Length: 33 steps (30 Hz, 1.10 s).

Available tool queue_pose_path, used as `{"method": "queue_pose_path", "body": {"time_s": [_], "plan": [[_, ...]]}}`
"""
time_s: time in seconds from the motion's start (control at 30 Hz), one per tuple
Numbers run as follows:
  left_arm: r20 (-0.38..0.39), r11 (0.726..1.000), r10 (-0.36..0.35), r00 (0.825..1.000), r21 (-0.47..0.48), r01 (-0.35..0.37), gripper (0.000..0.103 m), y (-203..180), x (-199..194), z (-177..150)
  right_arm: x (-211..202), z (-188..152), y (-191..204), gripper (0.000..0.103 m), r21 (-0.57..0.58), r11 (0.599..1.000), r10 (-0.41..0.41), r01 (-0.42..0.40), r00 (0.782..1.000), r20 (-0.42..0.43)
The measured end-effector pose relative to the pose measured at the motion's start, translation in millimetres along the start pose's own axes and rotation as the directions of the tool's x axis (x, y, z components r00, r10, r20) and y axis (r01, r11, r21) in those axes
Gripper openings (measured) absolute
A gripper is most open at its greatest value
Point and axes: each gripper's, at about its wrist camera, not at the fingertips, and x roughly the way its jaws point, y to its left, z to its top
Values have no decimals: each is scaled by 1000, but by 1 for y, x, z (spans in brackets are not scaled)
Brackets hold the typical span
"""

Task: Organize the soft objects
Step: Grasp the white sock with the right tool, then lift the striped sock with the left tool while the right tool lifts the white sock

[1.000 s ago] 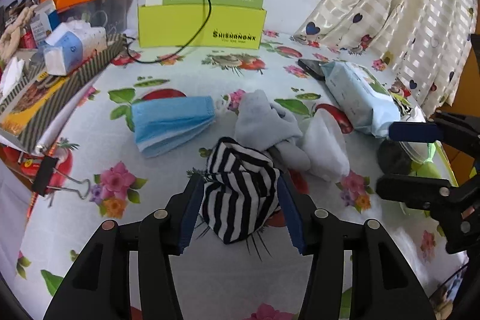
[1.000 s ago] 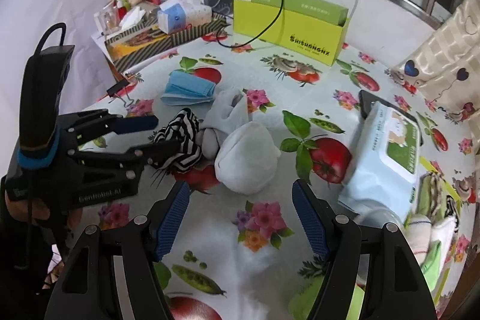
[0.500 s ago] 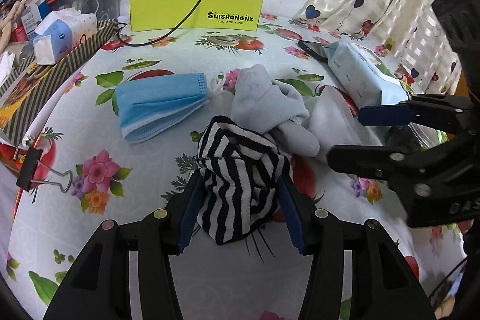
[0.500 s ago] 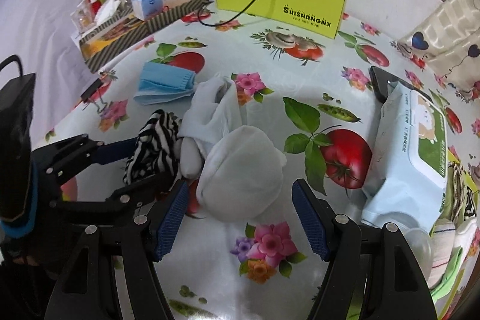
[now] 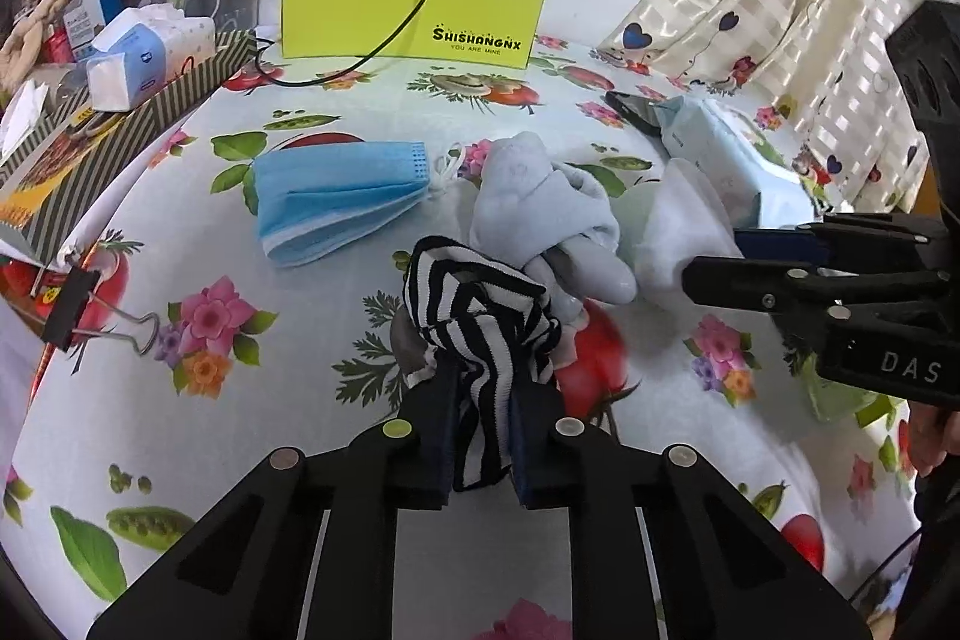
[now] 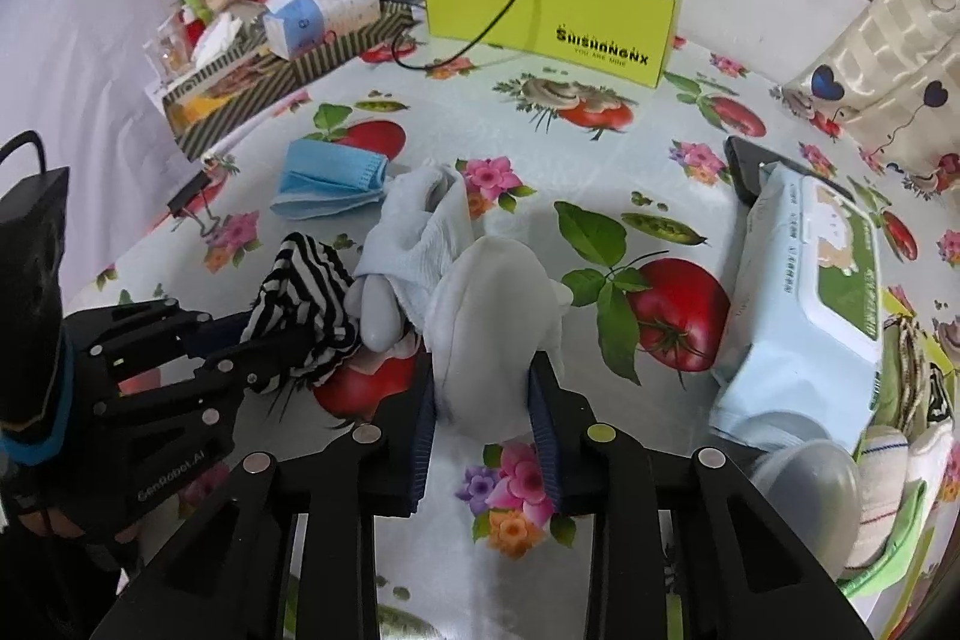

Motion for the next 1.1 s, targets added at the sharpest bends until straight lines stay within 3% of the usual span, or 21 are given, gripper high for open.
{"method": "queue_pose_path", "body": {"time_s": [0.5, 1.1], "plan": [[109, 999, -23, 994, -34, 27, 14, -14, -54, 3, -62, -30, 14, 28, -31, 998, 59, -55, 990, 130], [162, 997, -74, 984, 29, 70, 14, -54, -85, 8, -105, -51, 8, 28, -22, 999, 52, -48, 973, 225]]}}
